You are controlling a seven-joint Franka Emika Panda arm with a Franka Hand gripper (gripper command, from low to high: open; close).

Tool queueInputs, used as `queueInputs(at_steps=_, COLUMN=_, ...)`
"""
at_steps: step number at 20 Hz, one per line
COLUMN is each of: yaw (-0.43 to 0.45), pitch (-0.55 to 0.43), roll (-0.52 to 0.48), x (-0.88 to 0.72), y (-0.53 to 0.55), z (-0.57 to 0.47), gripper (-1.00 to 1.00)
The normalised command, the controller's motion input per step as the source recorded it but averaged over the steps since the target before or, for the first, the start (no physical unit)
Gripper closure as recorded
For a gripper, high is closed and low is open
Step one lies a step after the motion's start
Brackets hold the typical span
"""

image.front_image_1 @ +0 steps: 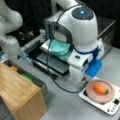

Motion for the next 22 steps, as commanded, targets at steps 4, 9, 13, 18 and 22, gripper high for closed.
queueInputs(at_steps=4, yaw=0.091, pitch=0.182, roll=-0.254, x=0.77, y=0.03, z=0.06, gripper=-1.00)
queueInputs(at_steps=9, yaw=0.064, pitch=0.189, roll=-0.245, x=0.71, y=0.01, z=0.04, gripper=-1.00)
queueInputs(at_steps=13, yaw=-0.010, pitch=0.209, roll=-0.263, x=0.58, y=0.07, z=0.03, gripper=-1.00)
queueInputs(at_steps=18, yaw=-0.108, pitch=0.260, roll=-0.283, x=0.43, y=0.13, z=0.07, gripper=-1.00)
queueInputs(at_steps=22, yaw=-0.094, pitch=0.259, roll=-0.293, x=0.33, y=0.17, z=0.10, gripper=-1.00)
